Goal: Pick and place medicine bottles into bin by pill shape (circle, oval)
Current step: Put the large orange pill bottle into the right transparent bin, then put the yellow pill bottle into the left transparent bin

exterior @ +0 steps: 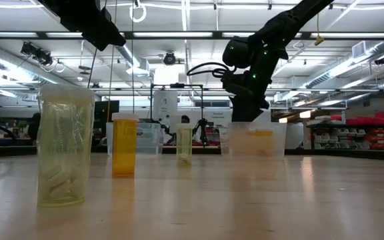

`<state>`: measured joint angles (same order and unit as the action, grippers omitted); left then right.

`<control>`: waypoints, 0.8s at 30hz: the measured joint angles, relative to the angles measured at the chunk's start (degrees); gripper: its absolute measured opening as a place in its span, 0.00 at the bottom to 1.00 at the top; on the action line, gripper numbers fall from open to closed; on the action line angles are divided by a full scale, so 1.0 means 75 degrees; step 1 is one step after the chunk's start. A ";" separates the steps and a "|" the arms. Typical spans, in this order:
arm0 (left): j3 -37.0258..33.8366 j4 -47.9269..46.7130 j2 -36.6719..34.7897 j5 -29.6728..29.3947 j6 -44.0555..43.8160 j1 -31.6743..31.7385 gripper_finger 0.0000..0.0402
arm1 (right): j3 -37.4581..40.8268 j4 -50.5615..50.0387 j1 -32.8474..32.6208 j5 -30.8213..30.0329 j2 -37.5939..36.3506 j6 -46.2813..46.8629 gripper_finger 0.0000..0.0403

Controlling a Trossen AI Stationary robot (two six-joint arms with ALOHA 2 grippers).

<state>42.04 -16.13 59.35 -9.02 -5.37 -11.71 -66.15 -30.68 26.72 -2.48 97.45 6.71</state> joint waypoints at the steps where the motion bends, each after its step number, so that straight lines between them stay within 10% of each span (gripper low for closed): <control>1: 0.0000 0.0001 0.0000 0.0000 0.0000 0.0001 0.07 | 0.0000 0.0000 0.0000 0.0008 0.0000 0.0013 0.65; 24: -0.0006 -0.0002 -0.0003 -0.0003 0.0000 0.0001 0.06 | -0.0889 -0.1442 -0.0397 -0.0296 -0.0375 -0.0238 0.69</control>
<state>42.00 -16.14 59.33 -9.04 -5.37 -11.70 -72.82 -41.49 23.74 -4.70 94.64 4.92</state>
